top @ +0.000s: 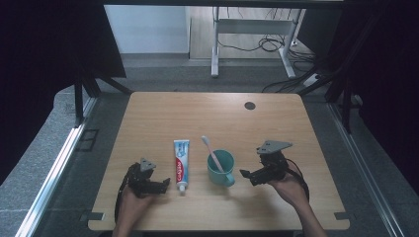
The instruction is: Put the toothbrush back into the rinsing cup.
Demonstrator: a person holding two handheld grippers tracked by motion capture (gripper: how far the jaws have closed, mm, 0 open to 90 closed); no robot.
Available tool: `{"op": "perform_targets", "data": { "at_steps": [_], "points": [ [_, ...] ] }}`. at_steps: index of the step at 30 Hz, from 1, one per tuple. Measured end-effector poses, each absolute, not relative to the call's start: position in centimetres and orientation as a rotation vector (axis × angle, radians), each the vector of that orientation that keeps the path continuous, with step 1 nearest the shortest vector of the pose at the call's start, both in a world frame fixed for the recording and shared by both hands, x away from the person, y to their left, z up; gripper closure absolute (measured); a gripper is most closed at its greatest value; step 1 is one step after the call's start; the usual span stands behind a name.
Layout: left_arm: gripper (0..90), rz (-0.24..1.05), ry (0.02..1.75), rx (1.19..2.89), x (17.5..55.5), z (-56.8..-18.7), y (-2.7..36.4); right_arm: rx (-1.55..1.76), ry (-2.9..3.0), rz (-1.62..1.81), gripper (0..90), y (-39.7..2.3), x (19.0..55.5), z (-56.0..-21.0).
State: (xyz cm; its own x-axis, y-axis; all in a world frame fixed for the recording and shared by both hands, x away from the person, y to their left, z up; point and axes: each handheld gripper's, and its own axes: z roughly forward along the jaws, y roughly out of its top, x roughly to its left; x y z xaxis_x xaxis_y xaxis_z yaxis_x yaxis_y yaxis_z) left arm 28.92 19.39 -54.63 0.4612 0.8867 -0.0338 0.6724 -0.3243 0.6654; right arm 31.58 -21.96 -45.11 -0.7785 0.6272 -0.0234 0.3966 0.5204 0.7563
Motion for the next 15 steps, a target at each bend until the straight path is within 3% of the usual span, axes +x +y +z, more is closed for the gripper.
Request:
{"op": "perform_targets", "data": {
  "at_steps": [15],
  "points": [
    [0.4, 0.453, 1.289, 2.106, 28.9, -54.6, 19.4, 0.919, 2.421, 1.087, 0.0, -24.0, 30.5, -47.3]
  ]
}}
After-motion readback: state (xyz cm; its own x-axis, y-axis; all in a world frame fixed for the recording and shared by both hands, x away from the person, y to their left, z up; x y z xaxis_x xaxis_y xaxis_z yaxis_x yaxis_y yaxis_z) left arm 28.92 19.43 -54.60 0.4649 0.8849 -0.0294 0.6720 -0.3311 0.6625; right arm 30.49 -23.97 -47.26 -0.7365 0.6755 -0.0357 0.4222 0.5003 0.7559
